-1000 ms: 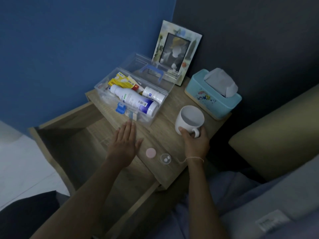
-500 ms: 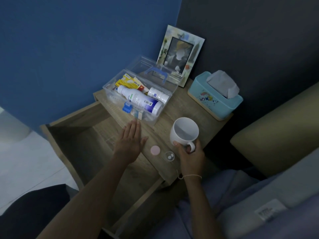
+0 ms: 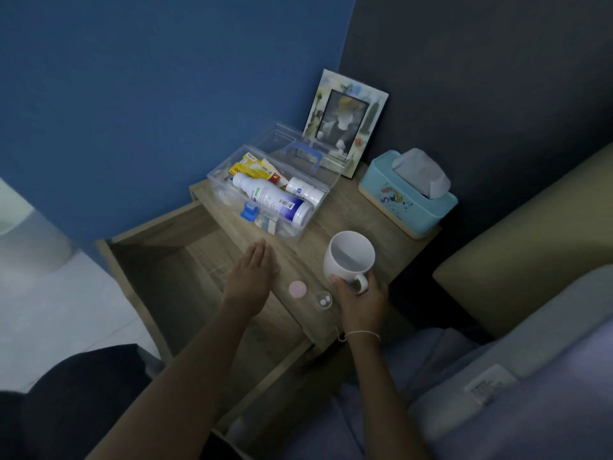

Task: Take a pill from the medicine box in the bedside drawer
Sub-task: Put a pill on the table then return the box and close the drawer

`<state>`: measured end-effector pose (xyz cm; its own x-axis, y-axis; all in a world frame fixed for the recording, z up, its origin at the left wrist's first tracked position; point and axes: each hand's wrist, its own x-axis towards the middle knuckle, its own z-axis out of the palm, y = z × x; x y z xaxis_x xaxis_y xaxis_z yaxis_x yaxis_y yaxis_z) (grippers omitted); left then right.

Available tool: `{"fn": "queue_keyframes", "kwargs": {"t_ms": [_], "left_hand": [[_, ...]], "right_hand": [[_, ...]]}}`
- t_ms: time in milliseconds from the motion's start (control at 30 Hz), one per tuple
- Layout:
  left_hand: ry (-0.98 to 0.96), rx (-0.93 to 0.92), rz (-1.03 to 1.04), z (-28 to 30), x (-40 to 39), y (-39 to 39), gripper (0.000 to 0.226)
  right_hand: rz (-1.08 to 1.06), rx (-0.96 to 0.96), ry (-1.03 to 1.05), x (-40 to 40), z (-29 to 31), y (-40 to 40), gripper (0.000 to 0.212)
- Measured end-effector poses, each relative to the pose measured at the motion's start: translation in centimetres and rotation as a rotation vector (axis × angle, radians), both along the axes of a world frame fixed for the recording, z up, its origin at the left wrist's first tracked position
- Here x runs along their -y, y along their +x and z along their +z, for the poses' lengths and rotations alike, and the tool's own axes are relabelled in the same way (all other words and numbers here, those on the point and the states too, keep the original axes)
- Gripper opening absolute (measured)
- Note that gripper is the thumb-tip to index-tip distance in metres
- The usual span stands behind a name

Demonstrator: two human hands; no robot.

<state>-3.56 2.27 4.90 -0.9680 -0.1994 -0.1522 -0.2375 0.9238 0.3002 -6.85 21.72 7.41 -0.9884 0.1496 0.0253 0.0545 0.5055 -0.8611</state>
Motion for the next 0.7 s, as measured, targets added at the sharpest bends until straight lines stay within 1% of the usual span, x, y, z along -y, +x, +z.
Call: {"fn": "queue_keyframes", "kwargs": {"t_ms": [100,200,267,367,433,500,567,633,700], "left_hand": [[0.029,-0.019,0.006,0.6,-0.3,1.2,0.055],[0.106,-0.06,0.064,2.3,-1.1,2.6,0.057],[0.124,-0.093,0.091,3.5,-1.8,4.1,0.058],[0.11,-0.118,0.098,4.4,-2.6,6.5,0.057],[0.099,-0.149,0.107,5.3,-2.8,8.1,0.055],[0.093,-0.19,0.113,6.3,-2.7,9.1,0.052],[0.095,-0.232,0.123,7.3,-2.3,9.5,0.047],[0.096,-0.292,0.129,8.3,-1.7,9.0,0.043],[0.121,-0.362,0.137,9.3,-1.0,7.7,0.039]], "right_hand": [[0.038,0.001,0.028,-0.3,0.5,0.1,0.062],[0.02,0.026,0.044,-0.2,0.9,1.1,0.076],[-0.017,0.031,0.006,-0.1,1.5,2.7,0.082],[0.002,-0.125,0.008,0.2,1.8,5.4,0.07],[0.068,-0.212,0.036,0.4,2.0,6.9,0.062],[0.155,-0.26,0.06,0.9,2.4,7.7,0.056],[0.232,-0.332,0.071,1.4,3.5,7.7,0.049],[0.26,-0.406,0.09,2.0,5.0,6.4,0.044],[0.273,-0.409,0.098,2.8,7.3,4.2,0.042]]}}
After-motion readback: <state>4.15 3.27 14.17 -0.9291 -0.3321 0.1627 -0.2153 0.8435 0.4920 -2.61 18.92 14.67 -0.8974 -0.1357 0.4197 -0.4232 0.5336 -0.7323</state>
